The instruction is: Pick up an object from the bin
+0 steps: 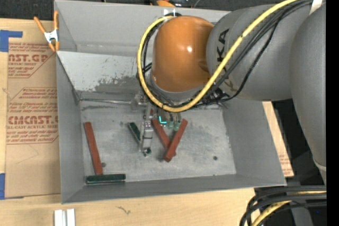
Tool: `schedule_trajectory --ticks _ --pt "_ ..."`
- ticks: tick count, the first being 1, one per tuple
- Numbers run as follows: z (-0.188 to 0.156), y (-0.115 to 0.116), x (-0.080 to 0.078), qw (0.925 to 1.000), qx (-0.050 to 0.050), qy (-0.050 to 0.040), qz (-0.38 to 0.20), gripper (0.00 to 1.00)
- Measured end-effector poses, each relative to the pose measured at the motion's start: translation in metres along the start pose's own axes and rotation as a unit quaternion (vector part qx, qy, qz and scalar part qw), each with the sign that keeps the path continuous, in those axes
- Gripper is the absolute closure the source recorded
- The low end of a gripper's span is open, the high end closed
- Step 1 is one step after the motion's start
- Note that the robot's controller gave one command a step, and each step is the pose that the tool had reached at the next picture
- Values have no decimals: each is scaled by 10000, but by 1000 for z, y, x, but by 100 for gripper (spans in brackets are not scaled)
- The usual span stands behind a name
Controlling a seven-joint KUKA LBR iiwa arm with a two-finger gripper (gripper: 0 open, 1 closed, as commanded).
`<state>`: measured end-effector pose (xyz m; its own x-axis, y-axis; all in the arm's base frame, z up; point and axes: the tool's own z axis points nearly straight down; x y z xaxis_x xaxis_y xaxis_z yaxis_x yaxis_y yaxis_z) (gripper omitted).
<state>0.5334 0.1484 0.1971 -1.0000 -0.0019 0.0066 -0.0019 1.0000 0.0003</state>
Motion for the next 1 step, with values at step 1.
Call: schedule_trajectory --ticks 1 --pt "128 -52 15 9998 7 -14 -188 0"
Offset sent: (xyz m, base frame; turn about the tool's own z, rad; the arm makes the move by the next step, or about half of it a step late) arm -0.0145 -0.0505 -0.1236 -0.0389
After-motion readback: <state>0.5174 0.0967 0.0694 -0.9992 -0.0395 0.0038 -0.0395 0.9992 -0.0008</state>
